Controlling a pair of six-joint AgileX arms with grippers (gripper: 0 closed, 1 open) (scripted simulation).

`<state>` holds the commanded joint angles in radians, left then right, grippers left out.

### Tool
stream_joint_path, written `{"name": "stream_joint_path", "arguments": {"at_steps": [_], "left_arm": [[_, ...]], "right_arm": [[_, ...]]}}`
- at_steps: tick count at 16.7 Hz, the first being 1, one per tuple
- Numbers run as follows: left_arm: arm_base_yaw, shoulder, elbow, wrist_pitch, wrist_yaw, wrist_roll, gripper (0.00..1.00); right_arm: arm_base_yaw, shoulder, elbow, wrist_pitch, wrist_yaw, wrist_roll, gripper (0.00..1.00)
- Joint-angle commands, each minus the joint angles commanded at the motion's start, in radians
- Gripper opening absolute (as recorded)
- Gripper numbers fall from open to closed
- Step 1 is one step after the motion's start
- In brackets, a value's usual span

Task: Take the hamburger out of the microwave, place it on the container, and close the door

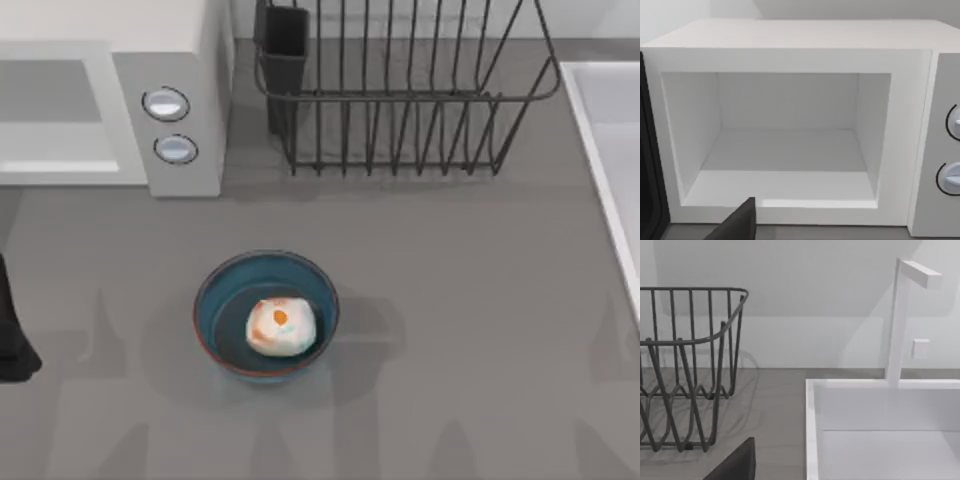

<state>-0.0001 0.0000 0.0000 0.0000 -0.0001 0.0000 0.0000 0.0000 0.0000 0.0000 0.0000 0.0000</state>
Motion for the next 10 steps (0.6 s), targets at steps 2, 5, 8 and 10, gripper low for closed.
{"name": "stream_joint_path", "arguments": {"at_steps": [2, 5, 8, 10], "left_arm": [[0.000, 0.000, 0.000, 0.000, 0.000, 0.000, 0.92], [0.000, 0.000, 0.000, 0.000, 0.000, 0.000, 0.70], [0.000, 0.000, 0.000, 0.000, 0.000, 0.000, 0.47], [0.000, 0.000, 0.000, 0.000, 0.000, 0.000, 0.32]], "right_arm": [[0.000, 0.000, 0.000, 0.000, 0.000, 0.000, 1.00], [0.000, 0.000, 0.000, 0.000, 0.000, 0.000, 1.00], [0.000, 0.000, 0.000, 0.000, 0.000, 0.000, 1.00], [0.000, 0.000, 0.000, 0.000, 0.000, 0.000, 1.00]]}}
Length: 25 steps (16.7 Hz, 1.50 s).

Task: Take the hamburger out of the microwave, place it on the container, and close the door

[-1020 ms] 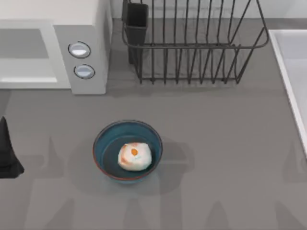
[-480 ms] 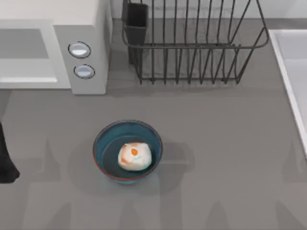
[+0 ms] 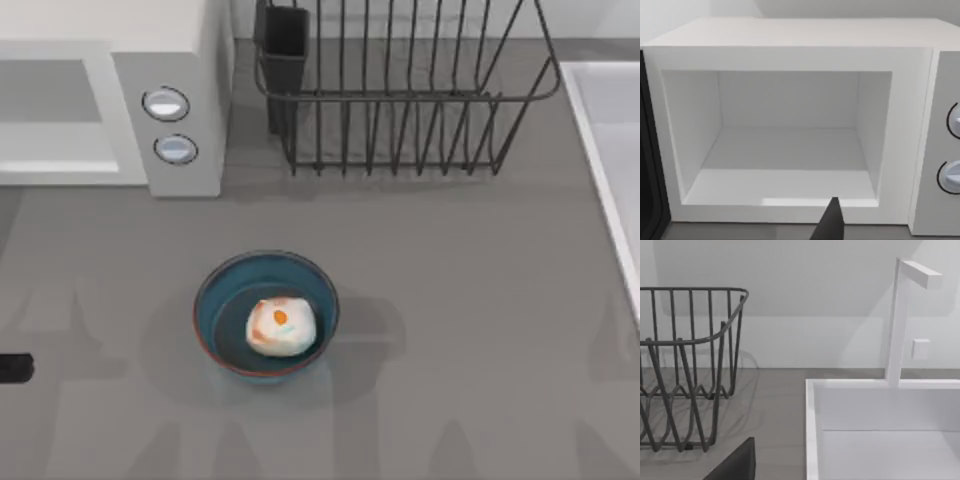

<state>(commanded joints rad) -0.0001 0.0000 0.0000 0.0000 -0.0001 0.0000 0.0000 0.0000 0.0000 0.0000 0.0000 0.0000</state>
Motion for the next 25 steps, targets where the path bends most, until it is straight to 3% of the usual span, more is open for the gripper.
{"name": "stream_joint_path", "arguments": {"at_steps": [4, 5, 14, 21, 25], "left_arm": [[0.000, 0.000, 0.000, 0.000, 0.000, 0.000, 0.02], [0.000, 0.000, 0.000, 0.000, 0.000, 0.000, 0.00], [0.002, 0.004, 0.002, 0.003, 0.002, 0.000, 0.00], [0.104, 0.205, 0.097, 0.107, 0.104, 0.003, 0.00], [0.114, 0.225, 0.107, 0.118, 0.115, 0.004, 0.00]], "right_arm": [[0.000, 0.000, 0.000, 0.000, 0.000, 0.000, 1.00], [0.000, 0.000, 0.000, 0.000, 0.000, 0.000, 1.00], [0.000, 0.000, 0.000, 0.000, 0.000, 0.000, 1.00], [0.000, 0.000, 0.000, 0.000, 0.000, 0.000, 1.00], [0.000, 0.000, 0.000, 0.000, 0.000, 0.000, 1.00]]}}
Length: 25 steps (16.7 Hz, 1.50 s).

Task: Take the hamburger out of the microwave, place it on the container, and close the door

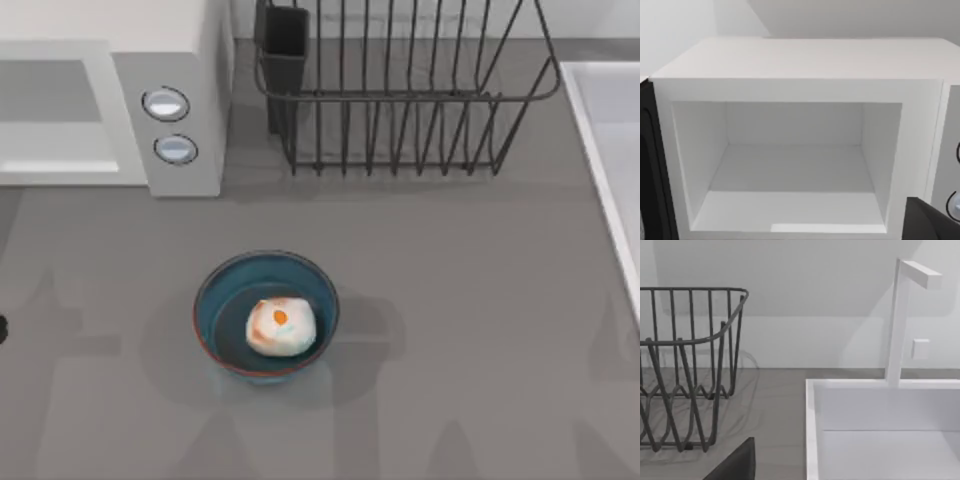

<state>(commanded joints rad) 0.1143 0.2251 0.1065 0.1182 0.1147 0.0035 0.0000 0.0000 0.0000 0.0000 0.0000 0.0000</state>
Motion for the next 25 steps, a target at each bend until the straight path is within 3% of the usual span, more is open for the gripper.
{"name": "stream_joint_path", "arguments": {"at_steps": [10, 15, 20, 25], "left_arm": [[0.104, -0.087, 0.091, -0.180, 0.105, -0.001, 0.00], [0.118, -0.065, 0.096, -0.162, 0.121, 0.001, 0.00], [0.263, 0.085, 0.136, -0.062, 0.265, 0.004, 0.00], [0.272, 0.094, 0.137, -0.055, 0.274, 0.006, 0.00]], "right_arm": [[0.000, 0.000, 0.000, 0.000, 0.000, 0.000, 1.00], [0.000, 0.000, 0.000, 0.000, 0.000, 0.000, 1.00], [0.000, 0.000, 0.000, 0.000, 0.000, 0.000, 1.00], [0.000, 0.000, 0.000, 0.000, 0.000, 0.000, 1.00]]}}
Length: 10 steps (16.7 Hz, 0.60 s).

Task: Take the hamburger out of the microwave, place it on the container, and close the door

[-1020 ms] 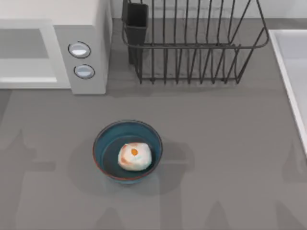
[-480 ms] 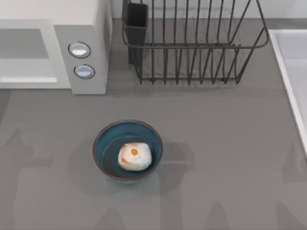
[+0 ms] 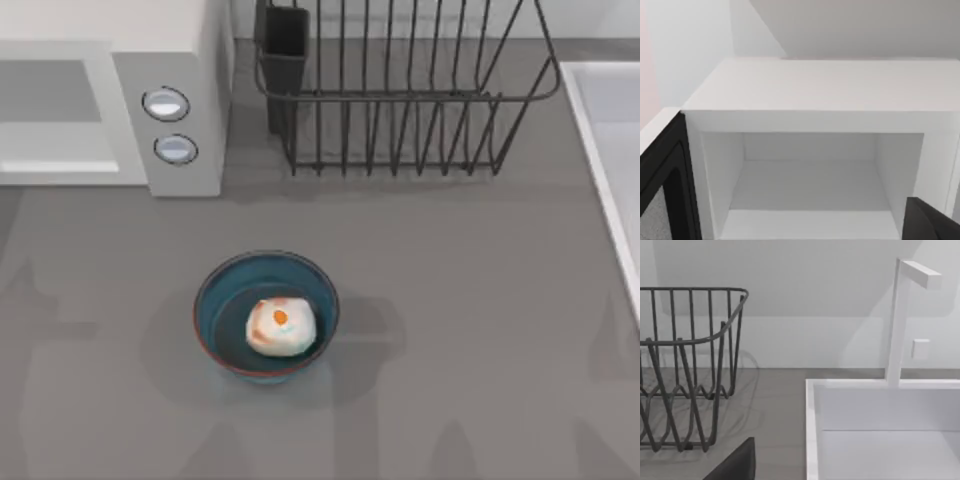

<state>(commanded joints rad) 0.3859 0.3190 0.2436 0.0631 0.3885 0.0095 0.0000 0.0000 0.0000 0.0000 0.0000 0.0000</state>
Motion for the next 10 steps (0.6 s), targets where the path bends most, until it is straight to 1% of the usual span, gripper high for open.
{"name": "stream_joint_path", "arguments": {"at_steps": [2, 5, 7, 10], "left_arm": [[0.023, 0.033, 0.032, -0.025, 0.012, 0.028, 0.00], [0.103, 0.161, 0.155, -0.111, 0.051, 0.126, 0.00], [0.176, 0.300, 0.276, -0.194, 0.086, 0.218, 0.00], [0.299, 0.571, 0.486, -0.338, 0.142, 0.379, 0.00]], "right_arm": [[0.000, 0.000, 0.000, 0.000, 0.000, 0.000, 1.00], [0.000, 0.000, 0.000, 0.000, 0.000, 0.000, 1.00], [0.000, 0.000, 0.000, 0.000, 0.000, 0.000, 1.00], [0.000, 0.000, 0.000, 0.000, 0.000, 0.000, 1.00]]}}
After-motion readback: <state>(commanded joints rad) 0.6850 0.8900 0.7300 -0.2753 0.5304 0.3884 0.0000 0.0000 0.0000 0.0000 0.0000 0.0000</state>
